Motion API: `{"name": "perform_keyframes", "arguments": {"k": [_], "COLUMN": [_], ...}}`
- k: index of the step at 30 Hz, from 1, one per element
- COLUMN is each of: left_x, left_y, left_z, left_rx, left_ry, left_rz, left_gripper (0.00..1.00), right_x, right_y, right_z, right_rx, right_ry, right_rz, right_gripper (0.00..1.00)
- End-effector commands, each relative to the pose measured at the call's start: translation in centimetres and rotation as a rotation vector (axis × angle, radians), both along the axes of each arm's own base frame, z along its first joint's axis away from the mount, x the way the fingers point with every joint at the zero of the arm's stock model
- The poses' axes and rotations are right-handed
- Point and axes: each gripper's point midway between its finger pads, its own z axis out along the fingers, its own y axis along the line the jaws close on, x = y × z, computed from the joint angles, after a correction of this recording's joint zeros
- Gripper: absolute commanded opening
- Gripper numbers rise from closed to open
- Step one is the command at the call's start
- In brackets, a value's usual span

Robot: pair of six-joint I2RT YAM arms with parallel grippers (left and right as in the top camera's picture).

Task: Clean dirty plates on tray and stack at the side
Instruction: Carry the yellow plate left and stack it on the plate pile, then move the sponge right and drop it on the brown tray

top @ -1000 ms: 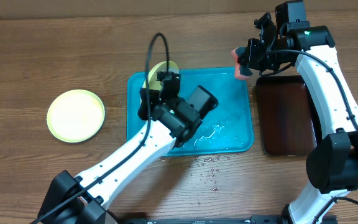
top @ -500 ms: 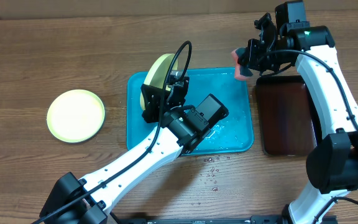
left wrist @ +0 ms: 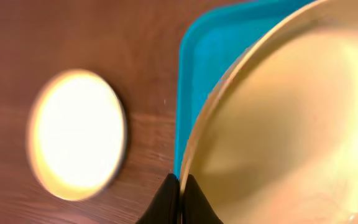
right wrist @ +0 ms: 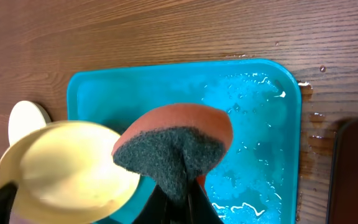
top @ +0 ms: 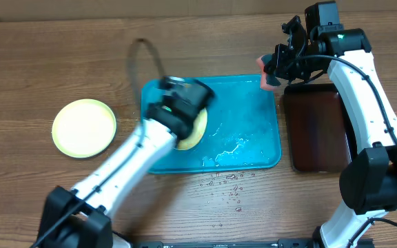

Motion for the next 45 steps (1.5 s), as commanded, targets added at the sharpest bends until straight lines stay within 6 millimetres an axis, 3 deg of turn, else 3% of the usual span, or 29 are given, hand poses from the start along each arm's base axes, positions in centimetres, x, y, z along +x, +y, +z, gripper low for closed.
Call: {"name": "perform_keyframes", "arguments": {"k": [1, 4, 9, 13, 16, 24, 35, 41, 43, 45], "left_x": [0.7, 1.7, 2.2, 0.6, -1.1, -4.0, -6.4, -6.4, -6.4, -6.2], "left_y": [0.8, 4.7, 12.9, 19.0, 22.0, 25.1, 27.2, 27.1, 27.2, 27.1], "left_z": [-1.0, -1.3, -1.3, -2.3, -4.0, -7.9, -8.6, -8.6, -8.6, -8.6], "left_rx": [-0.303, -0.415, -0.531, -0.554, -0.575, -0.556, -0.58, -0.577, -0.573, -0.571], "left_ry": [0.091, 0.086, 0.024, -0.021, -0.037, -0.057, -0.07, -0.06, -0.059, -0.054], "left_rz": [0.055, 0.167, 0.39, 0.593, 0.709, 0.821, 0.972, 0.958, 0.944, 0.912], "left_gripper": [0.04, 0.04, 0.05, 0.04, 0.04, 0.04, 0.04, 0.04, 0.12, 0.33], "right_x": [0.3, 0.3, 0.3, 0.3, 0.3, 0.3, 0.1, 0.1, 0.1, 0.1], "right_y": [0.0, 0.0, 0.0, 0.0, 0.0, 0.0, 0.0, 0.0, 0.0, -0.1], "right_z": [0.7, 0.7, 0.7, 0.7, 0.7, 0.7, 0.6, 0.6, 0.6, 0.6], "right_rx": [0.004, 0.004, 0.004, 0.004, 0.004, 0.004, 0.003, 0.003, 0.003, 0.0], "right_ry": [-0.021, -0.021, -0.021, -0.021, -0.021, -0.021, -0.013, -0.014, -0.014, -0.014], "right_rz": [-0.004, -0.004, -0.003, -0.003, -0.003, -0.003, -0.003, -0.003, -0.003, -0.005], "right_gripper": [0.04, 0.04, 0.04, 0.04, 0.04, 0.04, 0.04, 0.04, 0.04, 0.04]}}
